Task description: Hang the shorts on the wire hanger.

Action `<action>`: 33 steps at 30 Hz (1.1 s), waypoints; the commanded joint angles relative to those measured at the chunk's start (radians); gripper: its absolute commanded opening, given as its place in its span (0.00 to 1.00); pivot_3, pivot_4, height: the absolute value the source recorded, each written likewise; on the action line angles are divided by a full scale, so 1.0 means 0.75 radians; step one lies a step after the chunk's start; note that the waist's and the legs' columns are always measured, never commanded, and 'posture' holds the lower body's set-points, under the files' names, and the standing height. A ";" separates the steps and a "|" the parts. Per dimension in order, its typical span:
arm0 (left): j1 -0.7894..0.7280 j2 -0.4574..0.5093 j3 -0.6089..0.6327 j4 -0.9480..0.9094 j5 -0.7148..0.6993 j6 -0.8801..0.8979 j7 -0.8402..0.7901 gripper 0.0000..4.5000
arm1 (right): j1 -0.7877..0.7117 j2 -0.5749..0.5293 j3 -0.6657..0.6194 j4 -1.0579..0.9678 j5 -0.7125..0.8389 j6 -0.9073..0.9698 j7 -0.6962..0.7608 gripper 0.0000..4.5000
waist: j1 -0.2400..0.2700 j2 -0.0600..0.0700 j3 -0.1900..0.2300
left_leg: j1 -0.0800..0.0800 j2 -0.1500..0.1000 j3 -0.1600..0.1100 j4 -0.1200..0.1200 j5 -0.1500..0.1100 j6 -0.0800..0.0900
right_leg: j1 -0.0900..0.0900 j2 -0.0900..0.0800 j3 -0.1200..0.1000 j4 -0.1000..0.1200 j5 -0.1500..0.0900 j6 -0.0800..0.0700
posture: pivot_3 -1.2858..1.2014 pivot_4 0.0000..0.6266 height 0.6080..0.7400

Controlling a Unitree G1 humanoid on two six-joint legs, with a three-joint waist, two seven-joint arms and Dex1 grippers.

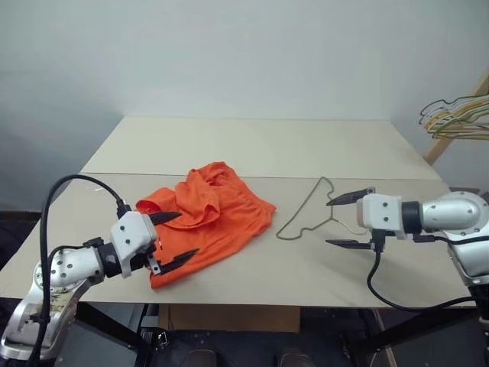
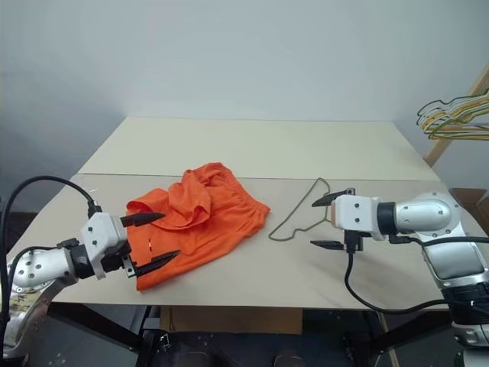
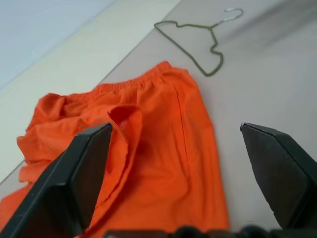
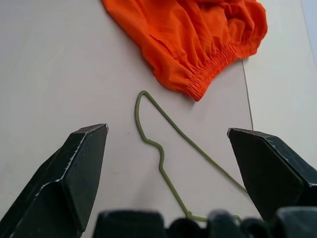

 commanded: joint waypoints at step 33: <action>0.129 0.123 0.000 -0.019 0.111 -0.039 -0.090 1.00 | -0.802 0.763 0.686 1.433 -0.972 -0.868 -0.885 1.00 | -0.061 0.001 0.001 | 0.001 0.000 0.001 -0.002 0.000 -0.001 | -0.002 -0.001 0.001 0.003 0.000 -0.002 | 0.57 0.00 1.00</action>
